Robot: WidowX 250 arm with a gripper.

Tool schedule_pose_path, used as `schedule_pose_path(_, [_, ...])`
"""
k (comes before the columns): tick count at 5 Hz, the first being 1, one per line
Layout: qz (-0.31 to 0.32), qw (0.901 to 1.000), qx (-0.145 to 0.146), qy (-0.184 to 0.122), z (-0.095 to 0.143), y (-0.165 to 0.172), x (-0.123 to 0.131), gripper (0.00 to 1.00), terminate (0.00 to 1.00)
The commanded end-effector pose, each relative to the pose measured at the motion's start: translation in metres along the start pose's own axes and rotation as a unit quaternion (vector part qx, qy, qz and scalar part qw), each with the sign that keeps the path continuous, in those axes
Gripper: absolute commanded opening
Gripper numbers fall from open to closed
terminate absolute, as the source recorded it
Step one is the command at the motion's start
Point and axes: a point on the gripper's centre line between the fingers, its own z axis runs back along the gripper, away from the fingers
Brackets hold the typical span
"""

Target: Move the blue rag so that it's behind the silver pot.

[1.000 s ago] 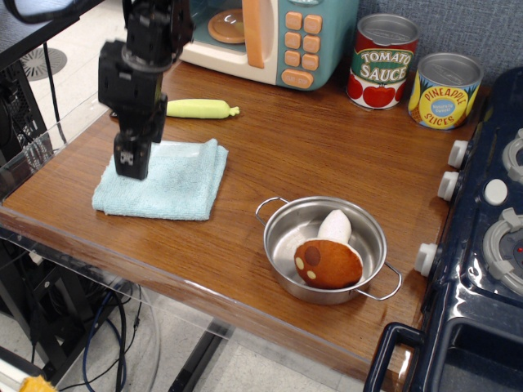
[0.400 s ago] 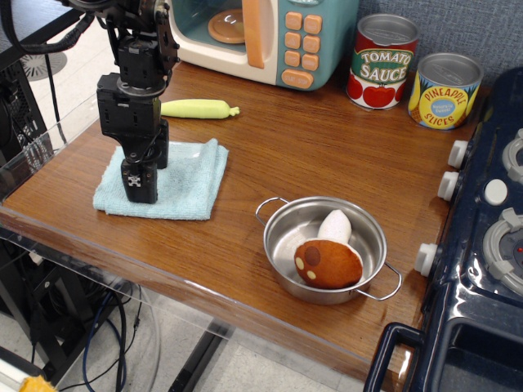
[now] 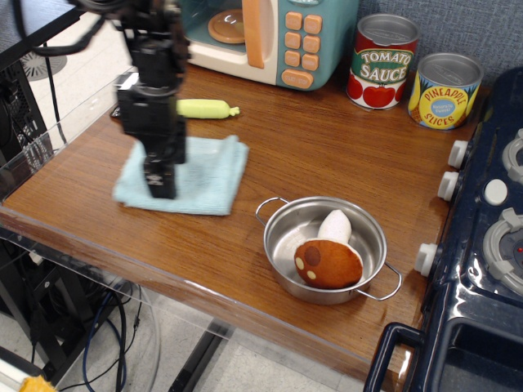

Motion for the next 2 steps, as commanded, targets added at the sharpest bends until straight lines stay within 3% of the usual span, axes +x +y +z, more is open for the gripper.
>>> schedule_pose_path(1, [-0.065,0.9976,-0.012,0.020,0.007,0.003,-0.071,1.00,0.00])
schedule_pose_path(2, [-0.076,0.9962,-0.015,0.039,0.012,-0.006,-0.107,1.00,0.00])
